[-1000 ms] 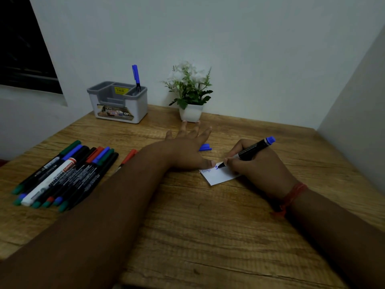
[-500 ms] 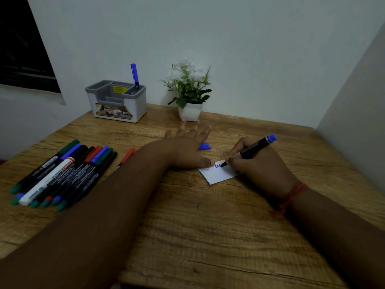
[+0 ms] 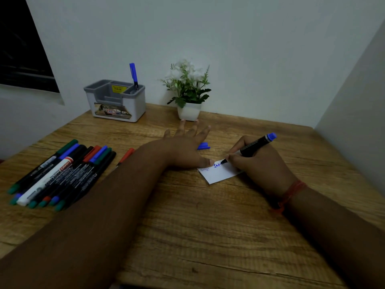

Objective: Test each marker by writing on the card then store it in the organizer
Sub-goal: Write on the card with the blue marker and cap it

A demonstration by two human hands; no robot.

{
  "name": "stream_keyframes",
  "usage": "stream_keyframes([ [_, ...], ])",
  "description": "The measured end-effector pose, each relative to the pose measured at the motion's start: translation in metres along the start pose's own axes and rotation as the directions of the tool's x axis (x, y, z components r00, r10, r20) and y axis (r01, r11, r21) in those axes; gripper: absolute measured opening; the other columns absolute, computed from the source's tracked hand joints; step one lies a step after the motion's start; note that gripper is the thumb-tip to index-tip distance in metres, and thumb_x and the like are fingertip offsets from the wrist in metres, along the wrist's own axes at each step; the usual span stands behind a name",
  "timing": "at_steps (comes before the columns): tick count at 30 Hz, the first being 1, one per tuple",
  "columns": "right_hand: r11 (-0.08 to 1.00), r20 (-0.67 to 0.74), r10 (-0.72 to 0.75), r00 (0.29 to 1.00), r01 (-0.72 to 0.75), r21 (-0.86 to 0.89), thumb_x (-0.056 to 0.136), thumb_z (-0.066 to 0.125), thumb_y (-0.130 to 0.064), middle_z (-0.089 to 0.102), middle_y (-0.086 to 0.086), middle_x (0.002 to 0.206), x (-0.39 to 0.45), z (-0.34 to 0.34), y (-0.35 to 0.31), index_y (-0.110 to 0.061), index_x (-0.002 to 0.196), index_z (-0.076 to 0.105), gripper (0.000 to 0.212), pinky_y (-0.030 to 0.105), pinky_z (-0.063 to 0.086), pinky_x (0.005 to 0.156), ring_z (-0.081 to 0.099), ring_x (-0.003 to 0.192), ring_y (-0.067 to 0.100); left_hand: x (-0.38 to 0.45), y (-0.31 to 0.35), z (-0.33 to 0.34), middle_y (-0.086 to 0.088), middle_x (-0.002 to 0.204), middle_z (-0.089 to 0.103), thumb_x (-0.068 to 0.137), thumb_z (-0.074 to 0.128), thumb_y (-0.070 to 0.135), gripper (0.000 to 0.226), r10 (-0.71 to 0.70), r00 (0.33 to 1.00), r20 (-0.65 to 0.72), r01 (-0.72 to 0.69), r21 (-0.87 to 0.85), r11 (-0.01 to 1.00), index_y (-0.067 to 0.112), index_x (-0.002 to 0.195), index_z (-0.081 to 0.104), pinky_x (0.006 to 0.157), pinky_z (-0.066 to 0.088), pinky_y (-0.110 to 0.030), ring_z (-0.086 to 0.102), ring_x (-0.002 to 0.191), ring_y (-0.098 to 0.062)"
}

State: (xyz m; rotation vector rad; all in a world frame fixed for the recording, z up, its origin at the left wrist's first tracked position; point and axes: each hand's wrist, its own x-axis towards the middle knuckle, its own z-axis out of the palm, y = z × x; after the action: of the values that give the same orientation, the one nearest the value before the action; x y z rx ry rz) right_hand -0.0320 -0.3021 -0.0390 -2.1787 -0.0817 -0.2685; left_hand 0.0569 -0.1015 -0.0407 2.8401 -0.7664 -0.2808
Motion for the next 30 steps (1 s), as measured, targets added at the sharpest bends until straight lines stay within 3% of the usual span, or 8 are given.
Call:
stream_keyframes([
  [6,1.0,0.025,-0.003,1.0,0.003,0.004,0.086,0.069,-0.014,0.075,-0.01,0.086,-0.0022,-0.0011,-0.0022,-0.018,0.082,0.071,0.007,0.019,0.048,0.067,0.067,0.083,-0.001,0.0019,-0.0003,0.0006,0.004,0.16,-0.031,0.083,0.053,0.074,0.105,-0.001,1.0,-0.002,0.001,0.011,1.0,0.042,0.152,-0.019,0.115,-0.009,-0.065,-0.032,0.145,-0.029],
  [12,1.0,-0.038,0.016,0.999,-0.015,0.018,0.086,0.07,-0.016,0.075,-0.01,0.08,0.0002,-0.0012,-0.0007,-0.019,0.08,0.07,0.007,0.017,0.044,0.063,0.065,0.072,-0.004,0.0019,-0.0005,-0.0006,0.004,0.16,-0.031,0.083,0.052,0.075,0.105,0.003,1.0,0.004,-0.003,0.012,1.0,0.041,0.152,-0.019,0.115,-0.008,-0.066,-0.032,0.145,-0.029],
  [16,1.0,-0.011,0.011,1.0,-0.011,0.001,0.086,0.07,-0.016,0.074,-0.013,0.08,0.0011,-0.001,-0.0012,-0.02,0.079,0.07,0.008,0.009,0.043,0.056,0.065,0.072,-0.005,0.001,-0.0002,-0.0012,0.004,0.161,-0.03,0.083,0.052,0.075,0.105,0.002,1.0,0.003,-0.002,0.011,1.0,0.041,0.152,-0.019,0.115,-0.007,-0.066,-0.032,0.145,-0.03],
  [23,1.0,-0.019,0.019,1.0,-0.018,0.008,0.085,0.07,-0.015,0.074,-0.014,0.079,0.0021,-0.0012,-0.0005,-0.021,0.078,0.07,0.009,0.006,0.042,0.054,0.064,0.071,-0.006,-0.0003,0.0016,-0.0021,0.004,0.16,-0.031,0.083,0.052,0.074,0.105,-0.005,1.0,0.014,0.005,0.015,1.0,0.041,0.153,-0.019,0.116,-0.007,-0.066,-0.031,0.145,-0.03],
  [26,0.999,-0.049,0.032,0.998,-0.03,0.044,0.085,0.069,-0.013,0.073,-0.01,0.076,0.0021,-0.0018,-0.0008,-0.019,0.078,0.069,0.009,0.012,0.044,0.056,0.063,0.069,-0.004,-0.0004,0.0012,-0.002,0.004,0.16,-0.031,0.083,0.052,0.074,0.105,-0.003,1.0,0.013,0.003,0.013,1.0,0.041,0.152,-0.02,0.116,-0.007,-0.066,-0.031,0.145,-0.03],
  [30,0.974,-0.147,0.056,0.988,-0.022,0.226,0.086,0.071,-0.009,0.071,-0.005,0.076,0.0017,-0.006,0.0004,-0.012,0.084,0.07,0.004,0.026,0.052,0.067,0.064,0.068,0.003,-0.0005,0.0006,-0.0021,0.004,0.16,-0.031,0.083,0.054,0.074,0.107,0.014,1.0,-0.005,-0.014,0.008,1.0,0.042,0.151,-0.022,0.116,-0.007,-0.065,-0.031,0.145,-0.03],
])
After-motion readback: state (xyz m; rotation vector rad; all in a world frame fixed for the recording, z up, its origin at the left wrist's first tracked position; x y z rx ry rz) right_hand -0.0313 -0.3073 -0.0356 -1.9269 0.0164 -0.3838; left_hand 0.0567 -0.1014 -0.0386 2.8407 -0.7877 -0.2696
